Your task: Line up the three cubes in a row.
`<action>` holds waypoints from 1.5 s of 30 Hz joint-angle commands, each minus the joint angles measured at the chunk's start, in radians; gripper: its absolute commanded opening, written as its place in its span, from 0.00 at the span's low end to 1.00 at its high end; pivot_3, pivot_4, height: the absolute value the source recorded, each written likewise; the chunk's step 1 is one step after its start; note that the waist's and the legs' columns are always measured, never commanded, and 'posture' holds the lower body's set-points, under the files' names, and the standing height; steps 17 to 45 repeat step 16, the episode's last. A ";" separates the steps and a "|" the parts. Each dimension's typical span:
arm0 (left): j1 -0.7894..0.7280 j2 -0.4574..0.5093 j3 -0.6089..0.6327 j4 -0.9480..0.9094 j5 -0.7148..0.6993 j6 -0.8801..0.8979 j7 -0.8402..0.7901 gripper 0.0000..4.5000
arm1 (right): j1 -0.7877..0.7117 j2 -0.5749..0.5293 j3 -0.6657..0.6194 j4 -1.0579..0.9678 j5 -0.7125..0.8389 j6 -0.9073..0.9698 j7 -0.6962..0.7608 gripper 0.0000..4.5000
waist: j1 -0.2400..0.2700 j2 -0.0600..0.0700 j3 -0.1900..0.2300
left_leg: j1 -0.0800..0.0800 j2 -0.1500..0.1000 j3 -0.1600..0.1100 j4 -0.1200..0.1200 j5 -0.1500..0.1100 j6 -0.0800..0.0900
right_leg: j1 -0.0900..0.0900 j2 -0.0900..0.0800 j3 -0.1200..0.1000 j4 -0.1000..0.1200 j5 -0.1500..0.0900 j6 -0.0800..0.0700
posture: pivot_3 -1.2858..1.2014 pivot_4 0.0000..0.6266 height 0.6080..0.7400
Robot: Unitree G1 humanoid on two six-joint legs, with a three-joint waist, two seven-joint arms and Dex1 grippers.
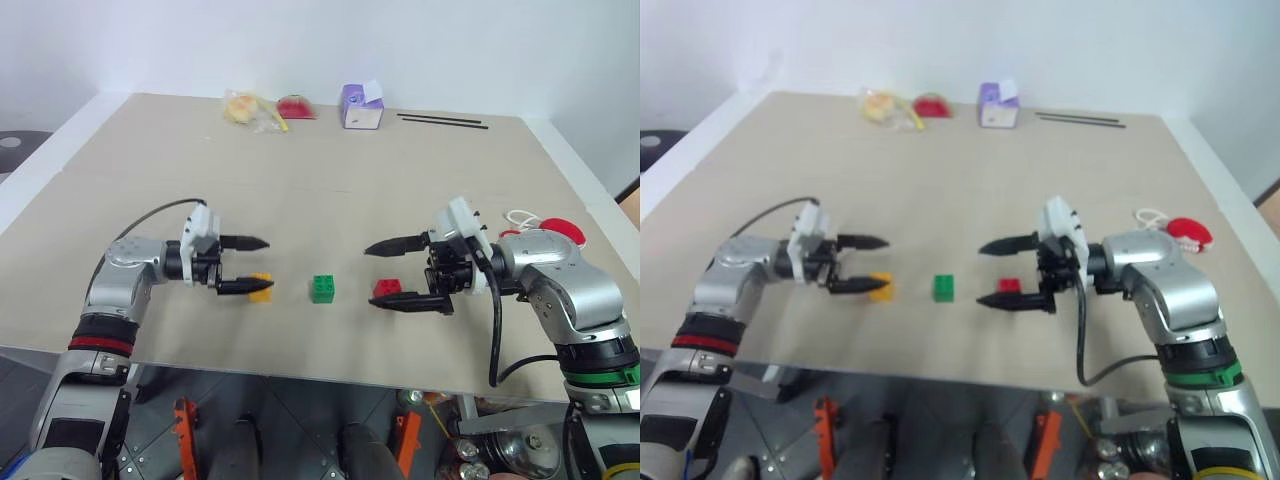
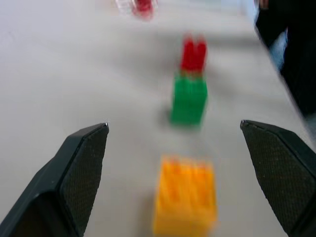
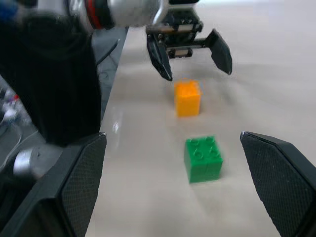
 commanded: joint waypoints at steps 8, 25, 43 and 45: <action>0.110 -0.310 0.245 -0.238 0.176 -0.089 1.023 0.99 | 0.002 0.308 -0.178 0.134 -0.186 -0.133 -0.709 1.00 | 0.002 -0.001 0.000 | 0.001 0.000 -0.001 0.001 0.001 0.001 | 0.002 0.000 0.000 0.000 0.004 0.003 | 0.52 0.24 1.00; 0.190 -0.362 0.266 -0.206 0.299 -0.145 1.328 0.99 | 0.044 0.448 -0.222 0.352 -0.383 -0.368 -1.089 1.00 | 0.004 -0.001 -0.001 | 0.001 0.000 -0.001 0.000 0.002 0.000 | 0.001 0.001 0.001 -0.001 0.004 0.002 | 0.52 0.24 1.00; 0.190 -0.362 0.266 -0.206 0.299 -0.145 1.328 0.99 | 0.044 0.448 -0.222 0.352 -0.383 -0.368 -1.089 1.00 | 0.004 -0.001 -0.001 | 0.001 0.000 -0.001 0.000 0.002 0.000 | 0.001 0.001 0.001 -0.001 0.004 0.002 | 0.52 0.24 1.00; 0.190 -0.362 0.266 -0.206 0.299 -0.145 1.328 0.99 | 0.044 0.448 -0.222 0.352 -0.383 -0.368 -1.089 1.00 | 0.004 -0.001 -0.001 | 0.001 0.000 -0.001 0.000 0.002 0.000 | 0.001 0.001 0.001 -0.001 0.004 0.002 | 0.52 0.24 1.00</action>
